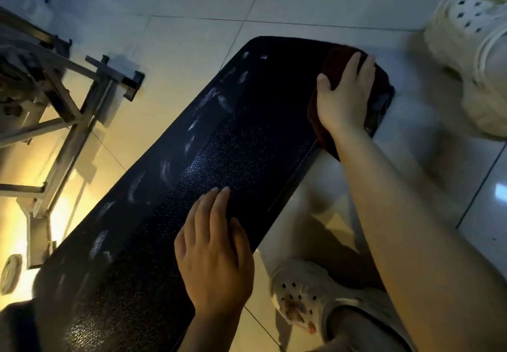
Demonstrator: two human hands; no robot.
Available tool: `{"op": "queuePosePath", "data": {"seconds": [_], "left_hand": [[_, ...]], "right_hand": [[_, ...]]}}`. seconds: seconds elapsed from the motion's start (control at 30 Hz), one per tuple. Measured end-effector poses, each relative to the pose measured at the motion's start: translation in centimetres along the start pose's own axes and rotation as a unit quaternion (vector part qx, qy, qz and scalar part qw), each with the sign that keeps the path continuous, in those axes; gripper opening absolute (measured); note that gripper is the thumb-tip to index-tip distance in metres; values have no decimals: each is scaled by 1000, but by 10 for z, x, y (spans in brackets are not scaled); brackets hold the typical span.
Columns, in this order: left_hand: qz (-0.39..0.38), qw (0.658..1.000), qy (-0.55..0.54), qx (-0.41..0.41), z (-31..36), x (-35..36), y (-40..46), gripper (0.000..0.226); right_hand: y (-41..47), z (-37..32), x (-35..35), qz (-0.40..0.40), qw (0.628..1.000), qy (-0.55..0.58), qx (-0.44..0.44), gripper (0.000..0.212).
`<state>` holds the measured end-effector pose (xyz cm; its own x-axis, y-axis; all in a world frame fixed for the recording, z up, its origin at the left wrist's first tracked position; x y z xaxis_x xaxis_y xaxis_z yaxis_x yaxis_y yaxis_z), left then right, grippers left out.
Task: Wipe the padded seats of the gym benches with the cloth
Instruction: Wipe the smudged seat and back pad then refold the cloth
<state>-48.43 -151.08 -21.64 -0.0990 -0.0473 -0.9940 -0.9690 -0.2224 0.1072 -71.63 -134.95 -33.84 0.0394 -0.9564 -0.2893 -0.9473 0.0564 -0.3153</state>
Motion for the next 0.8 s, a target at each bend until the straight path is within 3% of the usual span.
{"op": "queuePosePath", "data": {"seconds": [0.17,0.27,0.4,0.5,0.6,0.7,0.8], "left_hand": [[6,998,-62,-15,-3,-6,2,42],[38,983,-173,-44,-15,-12,1,43],[26,971,-229,-69,-18,-18,10,41],[-14,978,-197,-68,-16,-24,21,42],[-64,987,-138,-57,-19,-28,20,42],[-74,989,-107,-77,-32,-35,1,45],[-54,986,-101,-125,-48,-47,-25,44]], "right_hand": [[-99,-6,35,-44,995,-16,-87,71],[-169,-17,64,-27,986,5,-164,62],[-193,-27,82,-79,958,-137,-238,50],[-173,-41,72,-160,904,-263,-296,59],[-113,-46,61,-229,860,-375,-260,67],[-47,-42,43,-222,853,-447,-155,73],[-41,-40,45,-214,837,-480,-151,72]]}}
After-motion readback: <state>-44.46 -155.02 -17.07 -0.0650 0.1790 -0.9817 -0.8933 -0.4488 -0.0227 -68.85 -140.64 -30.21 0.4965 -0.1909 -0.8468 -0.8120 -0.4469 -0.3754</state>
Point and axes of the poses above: each hand's wrist, its own y-axis towards the middle knuckle, its own x-axis out of the palm, z = x × y, the point moved 6 cm from there along y, towards the middle knuckle, and after that the axes turned 10 degrees about -z, right-handed, at the moved point
